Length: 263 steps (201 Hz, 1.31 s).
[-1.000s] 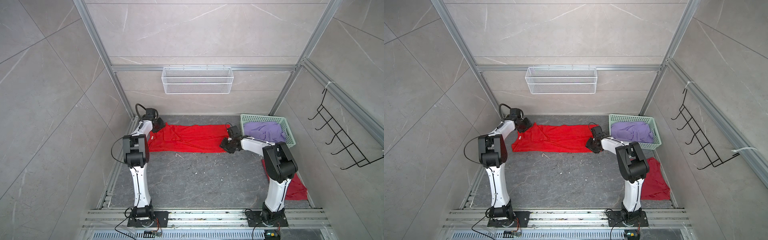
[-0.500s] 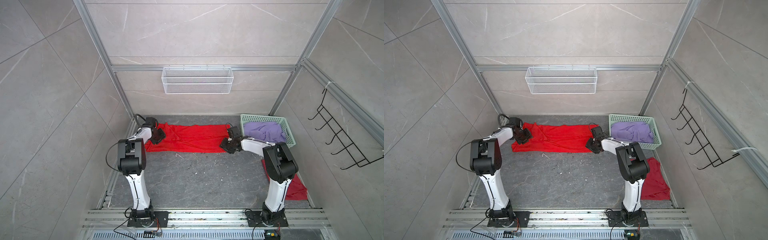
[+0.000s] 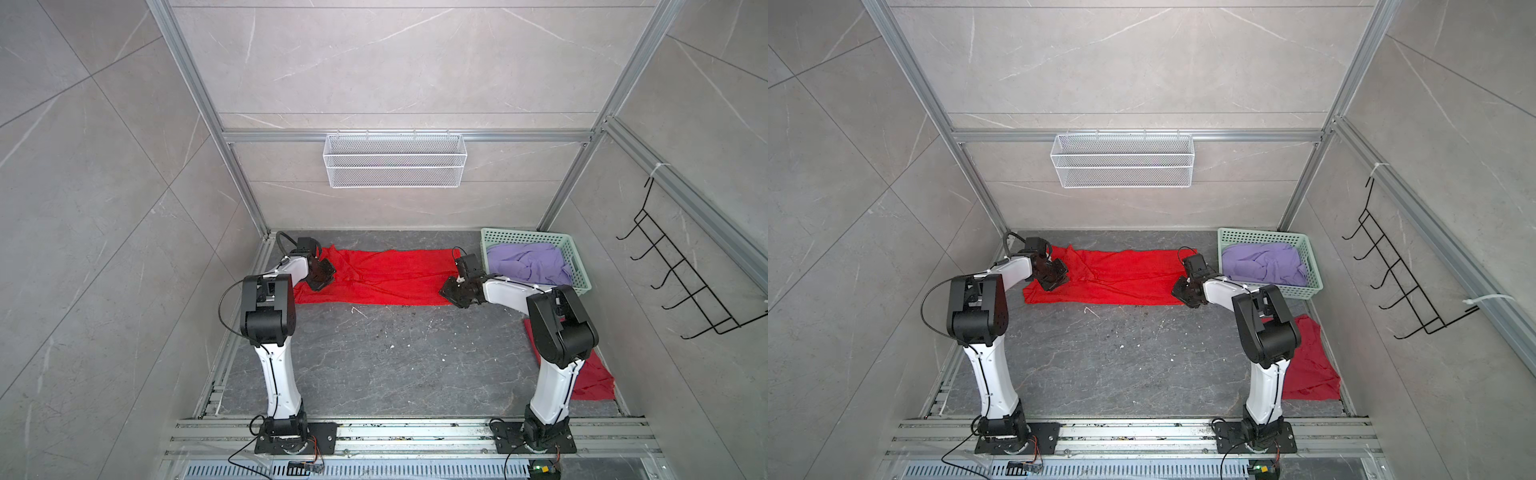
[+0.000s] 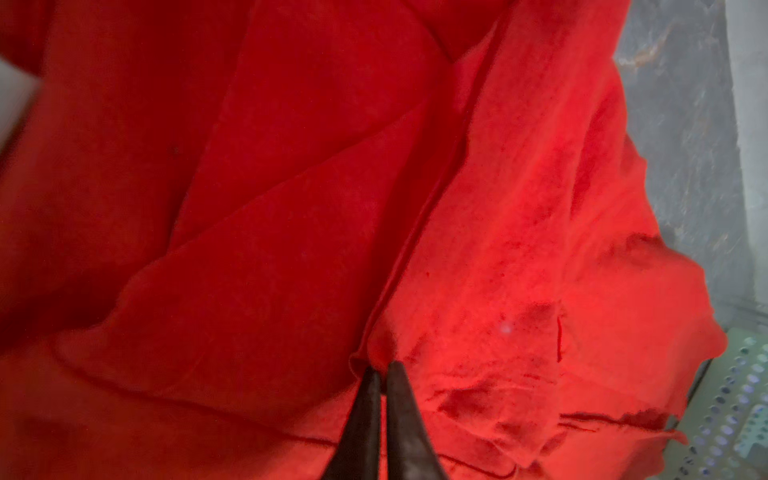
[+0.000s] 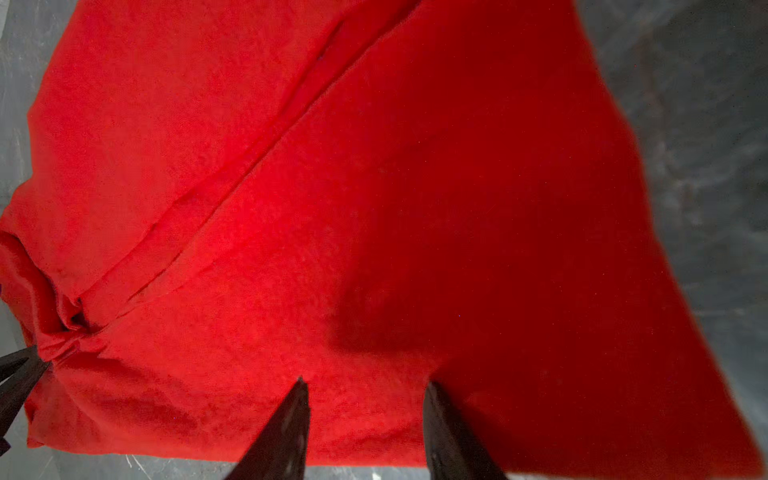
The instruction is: Fold and stack the t-shirts
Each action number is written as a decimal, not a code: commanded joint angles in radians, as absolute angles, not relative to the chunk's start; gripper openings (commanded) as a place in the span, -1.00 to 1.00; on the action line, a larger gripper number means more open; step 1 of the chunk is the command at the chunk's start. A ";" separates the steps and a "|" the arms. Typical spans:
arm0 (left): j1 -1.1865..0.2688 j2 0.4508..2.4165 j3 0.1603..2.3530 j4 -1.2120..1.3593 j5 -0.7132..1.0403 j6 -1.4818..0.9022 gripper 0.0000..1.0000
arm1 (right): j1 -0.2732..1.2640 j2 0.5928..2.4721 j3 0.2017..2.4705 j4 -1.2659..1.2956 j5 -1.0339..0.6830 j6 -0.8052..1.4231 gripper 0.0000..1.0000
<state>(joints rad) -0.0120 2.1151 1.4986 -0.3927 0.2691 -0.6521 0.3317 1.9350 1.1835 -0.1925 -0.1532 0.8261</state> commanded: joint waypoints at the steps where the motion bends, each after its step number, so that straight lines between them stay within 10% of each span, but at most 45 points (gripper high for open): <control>1: -0.023 2.106 1.534 -0.371 0.286 -0.658 -1.00 | 0.326 1.925 1.155 -0.267 -0.124 0.831 -0.05; 105: -0.186 2.109 1.716 -0.362 0.262 -0.588 -1.00 | 0.321 1.932 1.150 -0.270 -0.124 0.830 -0.05; 163: -0.226 2.161 1.768 -0.299 0.265 -0.579 -0.13 | 0.320 1.935 1.143 -0.270 -0.127 0.828 -0.05; 263: -0.103 1.849 1.371 -0.326 0.103 -0.541 -0.04 | 0.320 1.937 1.129 -0.242 -0.135 0.828 -0.05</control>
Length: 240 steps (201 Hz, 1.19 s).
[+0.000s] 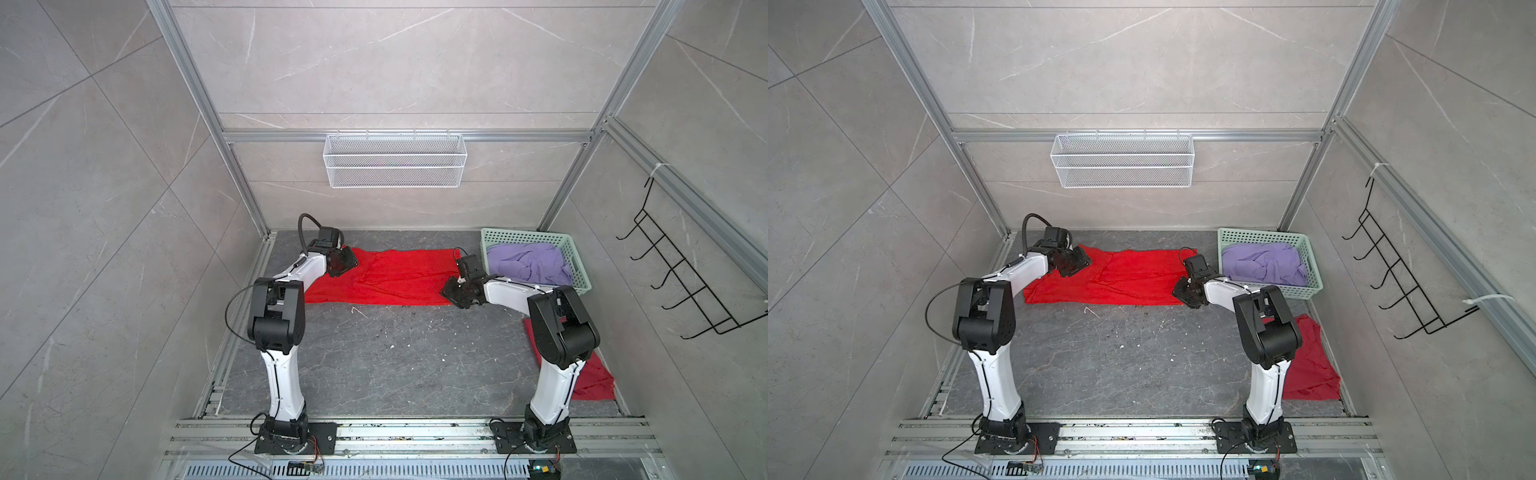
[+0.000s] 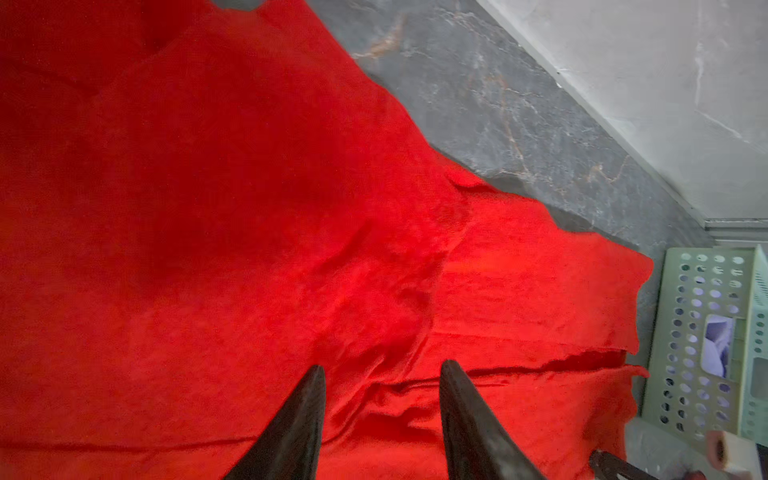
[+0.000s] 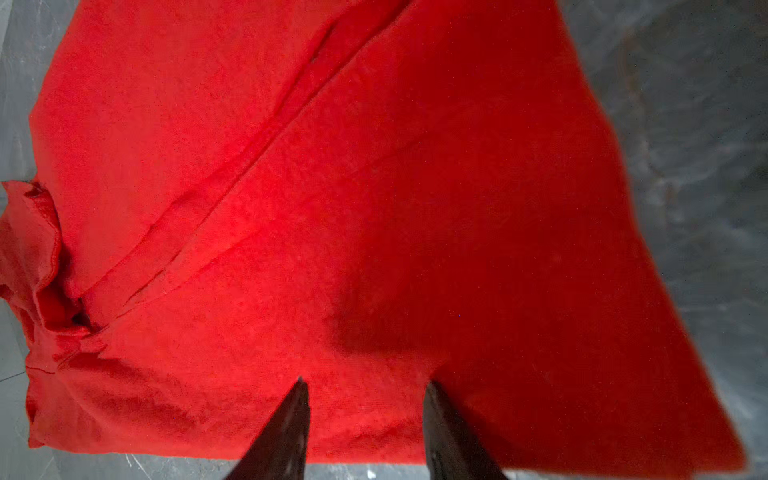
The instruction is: Fold and stack the t-shirts
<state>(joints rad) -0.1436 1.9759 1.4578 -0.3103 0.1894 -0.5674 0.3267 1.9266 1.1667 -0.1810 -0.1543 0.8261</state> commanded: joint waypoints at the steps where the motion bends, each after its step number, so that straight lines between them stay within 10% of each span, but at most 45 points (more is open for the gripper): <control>1: -0.101 1.845 1.367 -0.327 0.101 -0.543 -0.04 | 0.320 1.937 1.129 -0.243 -0.135 0.828 -0.05; 240: 0.169 1.609 1.041 -0.327 0.287 -0.651 -0.05 | 0.307 1.762 0.884 -0.275 -0.060 0.842 -0.05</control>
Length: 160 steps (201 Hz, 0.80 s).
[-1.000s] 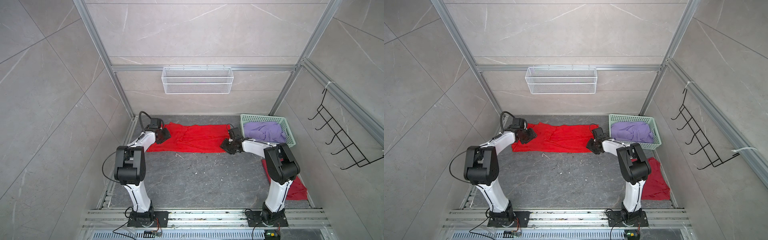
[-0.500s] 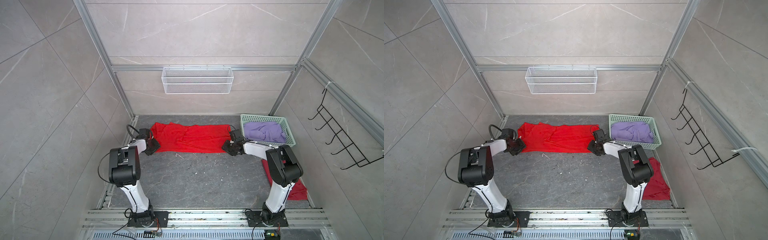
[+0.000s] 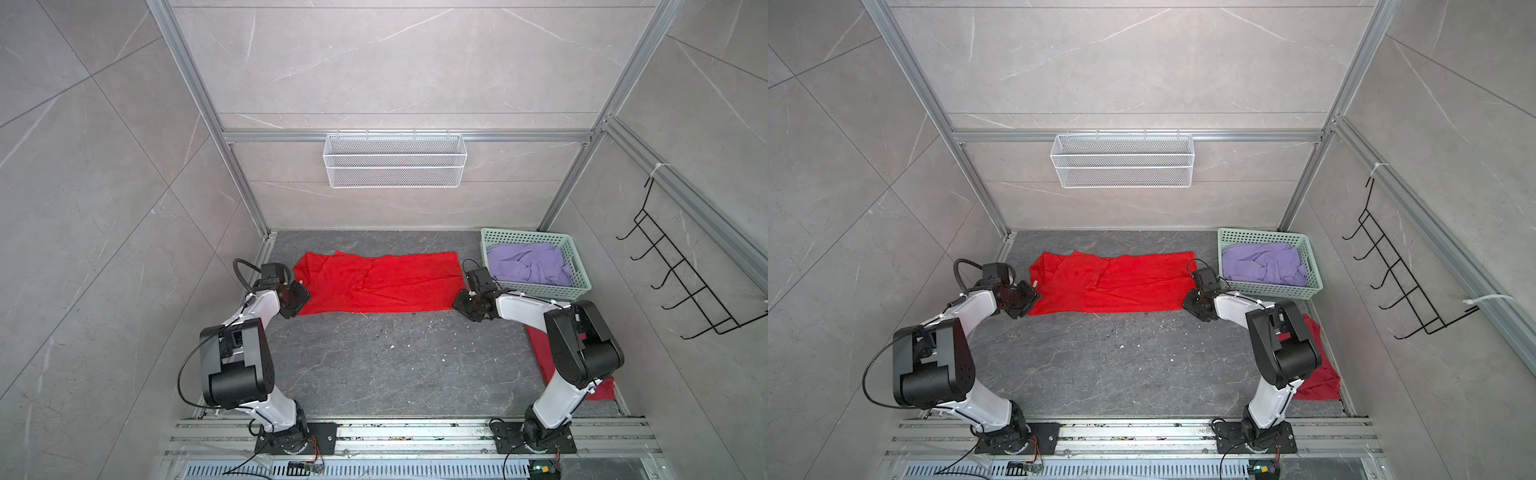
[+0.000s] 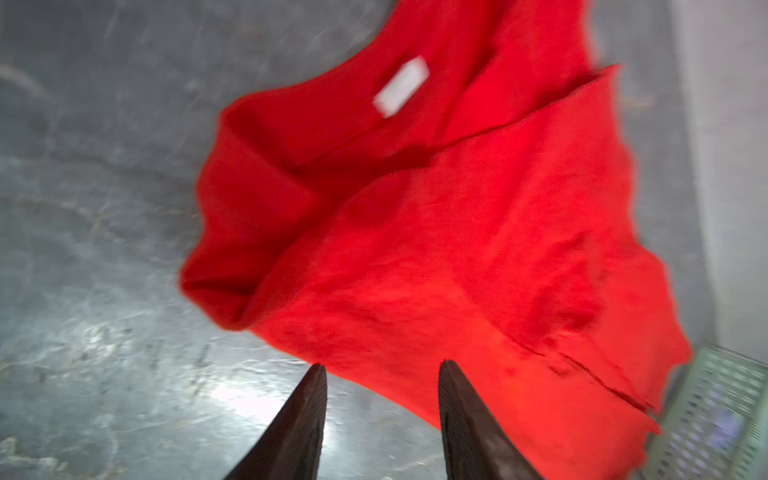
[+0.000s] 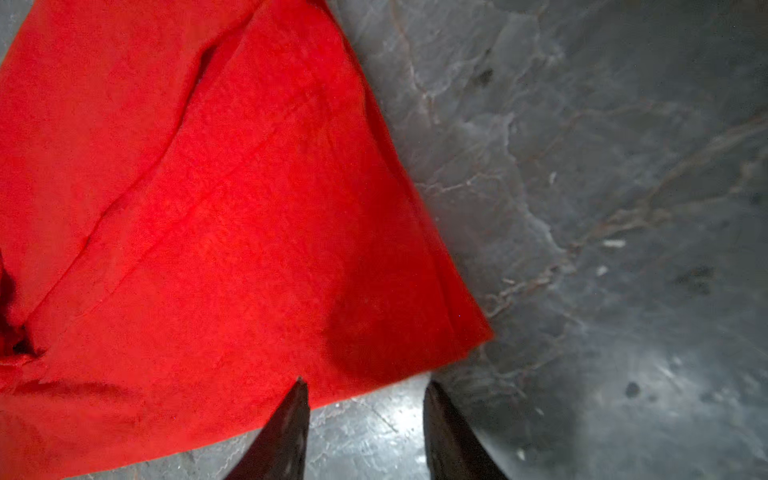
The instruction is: Fold and stack the t-shirts
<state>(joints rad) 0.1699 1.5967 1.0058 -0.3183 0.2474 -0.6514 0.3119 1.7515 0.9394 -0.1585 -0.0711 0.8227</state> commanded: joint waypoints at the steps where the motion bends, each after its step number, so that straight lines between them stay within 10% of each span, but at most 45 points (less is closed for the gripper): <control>1: 0.169 1.612 1.040 -0.324 0.289 -0.652 -0.05 | 0.307 1.761 0.884 -0.275 -0.060 0.842 -0.05; 160: 0.261 1.704 0.889 -0.283 0.131 -0.657 -0.08 | 0.309 1.600 0.738 -0.279 -0.091 0.859 -0.05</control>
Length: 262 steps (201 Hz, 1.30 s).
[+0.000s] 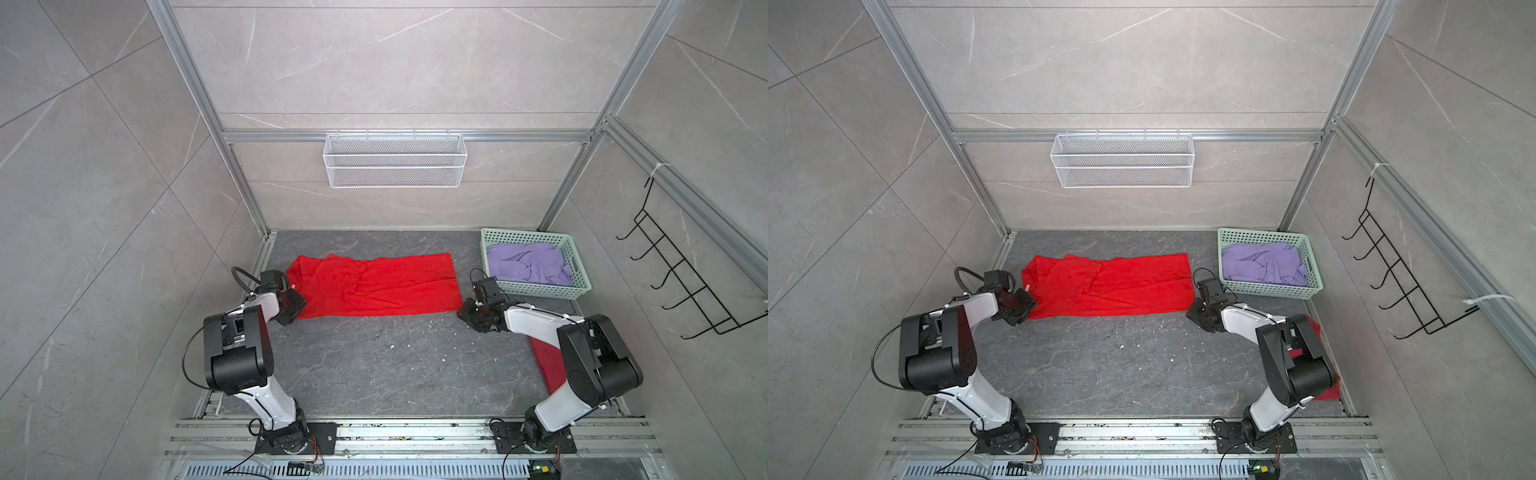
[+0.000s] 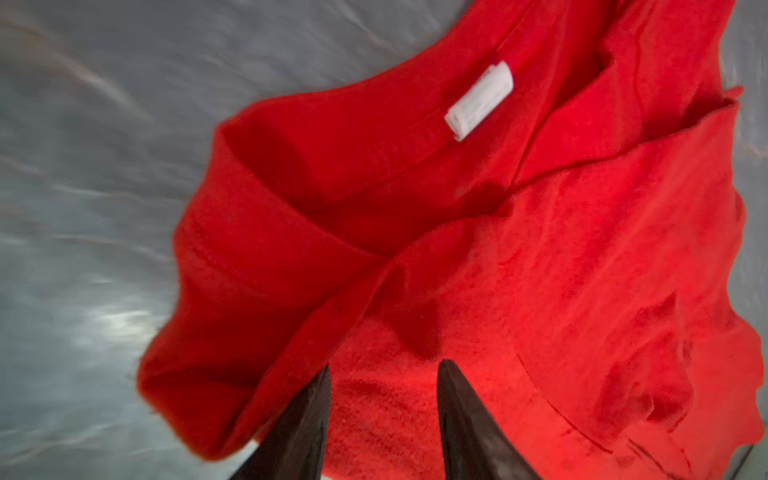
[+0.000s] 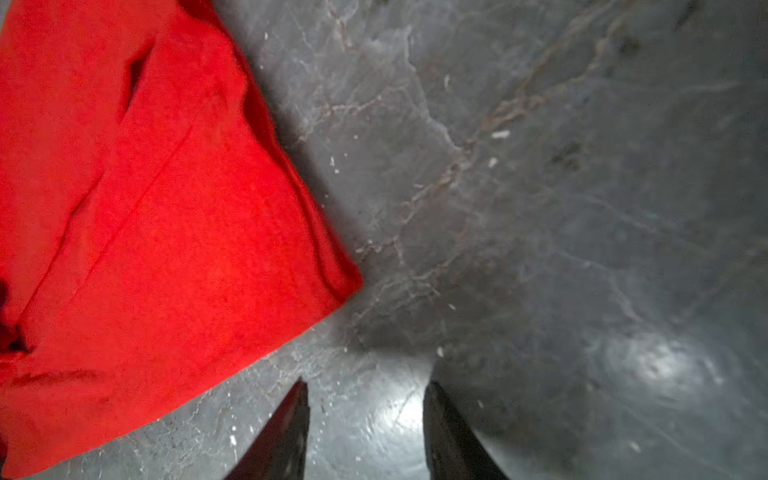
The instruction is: Fold and stack the t-shirts
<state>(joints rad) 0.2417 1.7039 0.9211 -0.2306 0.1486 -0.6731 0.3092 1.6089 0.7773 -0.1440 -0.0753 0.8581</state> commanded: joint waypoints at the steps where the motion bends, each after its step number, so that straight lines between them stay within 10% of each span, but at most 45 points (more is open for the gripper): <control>1: 0.261 1.704 0.889 -0.282 0.135 -0.657 -0.08 | 0.309 1.598 0.739 -0.278 -0.092 0.857 -0.05; 112: 0.259 1.710 0.900 -0.227 0.268 -0.663 -0.08 | 0.441 1.824 1.077 -0.128 -0.141 0.877 -0.05; 215: 0.267 1.628 0.905 -0.355 0.082 -0.590 -0.07 | 0.436 1.817 0.884 -0.204 -0.023 0.930 -0.05; 262: 0.222 1.550 0.899 -0.286 0.275 -0.605 -0.07 | 0.433 1.818 0.874 -0.196 -0.048 0.925 -0.05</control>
